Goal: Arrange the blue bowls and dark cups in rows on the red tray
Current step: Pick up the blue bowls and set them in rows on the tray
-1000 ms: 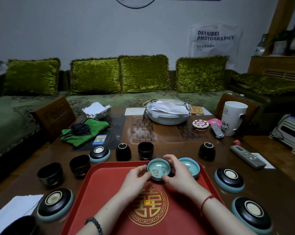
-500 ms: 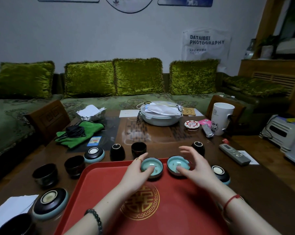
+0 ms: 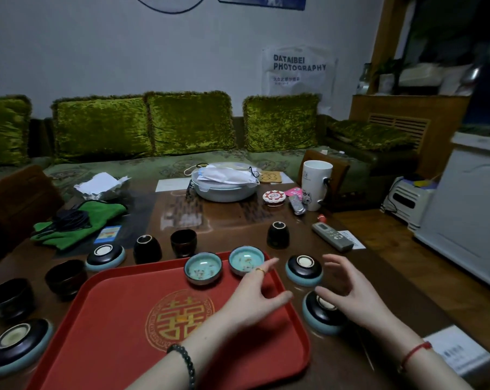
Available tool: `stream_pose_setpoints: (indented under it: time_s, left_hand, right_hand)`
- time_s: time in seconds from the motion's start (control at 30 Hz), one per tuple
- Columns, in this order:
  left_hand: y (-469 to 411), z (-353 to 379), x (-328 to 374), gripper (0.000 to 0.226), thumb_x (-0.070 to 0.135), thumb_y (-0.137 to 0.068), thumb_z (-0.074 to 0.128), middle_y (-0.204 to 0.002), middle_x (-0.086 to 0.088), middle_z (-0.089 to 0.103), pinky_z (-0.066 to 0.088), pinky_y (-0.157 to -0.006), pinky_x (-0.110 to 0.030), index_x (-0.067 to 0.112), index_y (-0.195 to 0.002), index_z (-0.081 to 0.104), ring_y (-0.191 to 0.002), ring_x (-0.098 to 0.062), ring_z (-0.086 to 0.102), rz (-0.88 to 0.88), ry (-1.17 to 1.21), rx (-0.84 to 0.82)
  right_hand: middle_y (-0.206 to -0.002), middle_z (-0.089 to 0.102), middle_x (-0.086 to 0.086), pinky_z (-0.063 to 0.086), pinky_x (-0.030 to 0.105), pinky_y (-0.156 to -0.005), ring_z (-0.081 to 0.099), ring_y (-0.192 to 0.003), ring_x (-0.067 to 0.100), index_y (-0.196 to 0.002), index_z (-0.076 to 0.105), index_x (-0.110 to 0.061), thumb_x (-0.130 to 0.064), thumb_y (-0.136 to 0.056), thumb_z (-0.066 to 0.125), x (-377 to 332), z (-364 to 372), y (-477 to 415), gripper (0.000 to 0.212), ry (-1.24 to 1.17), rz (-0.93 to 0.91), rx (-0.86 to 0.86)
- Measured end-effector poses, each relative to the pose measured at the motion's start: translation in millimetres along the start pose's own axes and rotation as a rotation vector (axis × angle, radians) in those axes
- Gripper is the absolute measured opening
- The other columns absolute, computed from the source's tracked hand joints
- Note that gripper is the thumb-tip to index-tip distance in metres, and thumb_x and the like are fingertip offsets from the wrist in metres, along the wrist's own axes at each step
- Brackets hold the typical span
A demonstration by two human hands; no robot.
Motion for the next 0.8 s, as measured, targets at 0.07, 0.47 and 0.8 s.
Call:
stream_pose_setpoints:
  time_s: [0.07, 0.47, 0.8]
  left_hand:
    - [1, 18, 5, 0.069, 0.037, -0.078, 0.066, -0.14, 0.0, 0.045, 0.028, -0.112, -0.026, 0.023, -0.137, 0.033, -0.131, -0.01, 0.037, 0.011, -0.05, -0.035]
    - [4, 75, 4, 0.079, 0.042, -0.076, 0.062, -0.15, 0.003, 0.029, -0.007, -0.115, -0.046, 0.03, -0.141, 0.02, -0.144, -0.023, -0.001, -0.026, -0.354, -0.205]
    - [-8, 82, 7, 0.089, 0.043, -0.067, 0.071, -0.148, -0.003, 0.032, -0.011, -0.112, -0.054, 0.025, -0.141, 0.023, -0.143, -0.023, 0.009, -0.101, -0.443, -0.269]
  right_hand:
    - [-0.114, 0.053, -0.009, 0.035, 0.027, -0.097, 0.046, -0.114, 0.007, -0.112, 0.042, -0.041, -0.023, -0.071, 0.076, 9, -2, 8, 0.056, -0.001, 0.01, -0.004]
    - [-0.12, 0.056, -0.004, 0.038, 0.028, -0.103, 0.05, -0.117, 0.006, -0.121, 0.043, -0.032, -0.024, -0.067, 0.079, 35, 4, 32, 0.065, -0.014, 0.033, -0.062]
    - [-0.118, 0.051, -0.017, 0.033, 0.016, -0.098, 0.045, -0.117, -0.002, -0.124, 0.037, -0.037, -0.028, -0.059, 0.083, 36, 10, 34, 0.08, 0.049, -0.033, -0.101]
Point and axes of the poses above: each hand's wrist, its own y-axis away from the middle knuckle, its own z-axis out of the palm, x = y × z, the point moved 8 cm from there along -y, towards the middle knuckle
